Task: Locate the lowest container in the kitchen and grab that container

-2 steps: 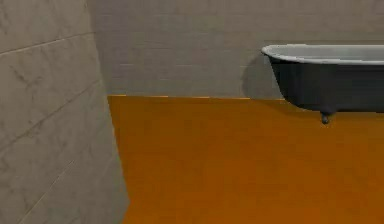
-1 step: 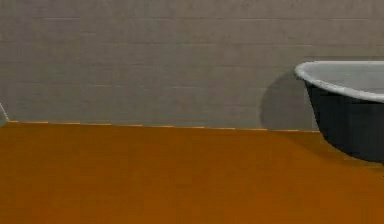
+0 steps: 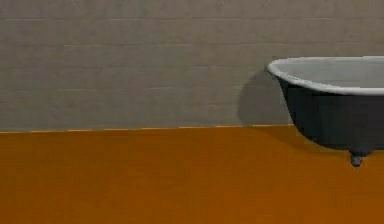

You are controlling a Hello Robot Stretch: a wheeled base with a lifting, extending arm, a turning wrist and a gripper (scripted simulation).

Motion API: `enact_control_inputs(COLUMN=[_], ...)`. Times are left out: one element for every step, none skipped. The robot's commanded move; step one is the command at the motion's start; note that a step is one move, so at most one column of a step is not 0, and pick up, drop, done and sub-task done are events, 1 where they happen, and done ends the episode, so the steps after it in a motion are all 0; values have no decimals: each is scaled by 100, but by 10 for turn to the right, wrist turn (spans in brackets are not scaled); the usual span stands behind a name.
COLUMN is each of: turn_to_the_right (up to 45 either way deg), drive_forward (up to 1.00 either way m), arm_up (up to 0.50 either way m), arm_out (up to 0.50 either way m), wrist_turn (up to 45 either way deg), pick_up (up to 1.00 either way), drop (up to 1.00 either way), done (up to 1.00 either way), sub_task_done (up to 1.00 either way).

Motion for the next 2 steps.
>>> enact_control_inputs(turn_to_the_right=[0, -420], drive_forward=[35, 0], arm_up=[0, 0], arm_out=[0, 0], wrist_turn=[0, 0], pick_up=[0, 0], drop=[0, 0], done=[0, 0], sub_task_done=[0, 0])
